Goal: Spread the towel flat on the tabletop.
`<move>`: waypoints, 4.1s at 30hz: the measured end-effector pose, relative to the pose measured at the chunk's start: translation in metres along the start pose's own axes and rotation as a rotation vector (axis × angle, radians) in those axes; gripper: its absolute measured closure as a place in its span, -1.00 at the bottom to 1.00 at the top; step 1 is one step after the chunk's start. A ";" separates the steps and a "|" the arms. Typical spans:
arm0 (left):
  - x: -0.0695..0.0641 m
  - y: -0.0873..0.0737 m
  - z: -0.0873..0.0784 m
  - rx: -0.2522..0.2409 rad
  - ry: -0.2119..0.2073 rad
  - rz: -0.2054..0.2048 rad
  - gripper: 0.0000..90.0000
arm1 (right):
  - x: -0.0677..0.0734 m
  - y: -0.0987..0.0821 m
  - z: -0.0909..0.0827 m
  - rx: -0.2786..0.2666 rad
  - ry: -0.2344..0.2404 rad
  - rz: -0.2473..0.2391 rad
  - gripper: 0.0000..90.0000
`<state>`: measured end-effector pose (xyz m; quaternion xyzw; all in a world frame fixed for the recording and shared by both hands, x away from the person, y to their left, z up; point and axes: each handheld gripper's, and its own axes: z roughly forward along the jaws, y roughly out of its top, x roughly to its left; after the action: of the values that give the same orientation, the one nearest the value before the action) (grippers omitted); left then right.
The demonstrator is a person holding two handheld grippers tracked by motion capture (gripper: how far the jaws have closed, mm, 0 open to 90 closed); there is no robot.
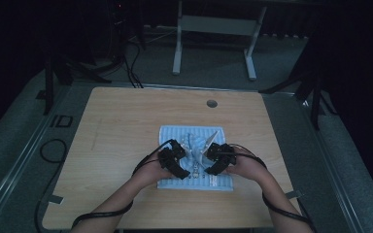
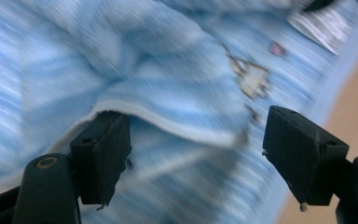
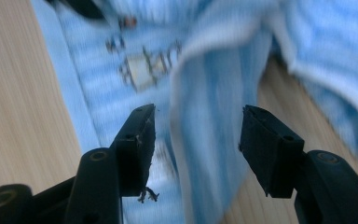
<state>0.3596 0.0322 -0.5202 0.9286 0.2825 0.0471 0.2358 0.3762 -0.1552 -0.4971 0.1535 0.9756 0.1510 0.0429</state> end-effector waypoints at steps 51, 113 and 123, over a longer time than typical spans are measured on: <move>0.067 -0.021 -0.049 -0.007 0.073 -0.169 0.24 | -0.056 -0.091 -0.053 -0.091 -0.136 0.283 0.65; 0.066 0.027 0.025 0.003 0.042 0.000 -0.07 | -0.080 -0.053 0.012 -0.030 -0.066 0.260 0.42; 0.040 0.012 -0.007 0.029 0.011 0.078 -0.11 | -0.065 -0.063 -0.008 -0.003 -0.044 0.182 0.28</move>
<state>0.3976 0.0485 -0.5106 0.9420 0.2479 0.0573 0.2188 0.4187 -0.2346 -0.5060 0.2446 0.9563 0.1521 0.0507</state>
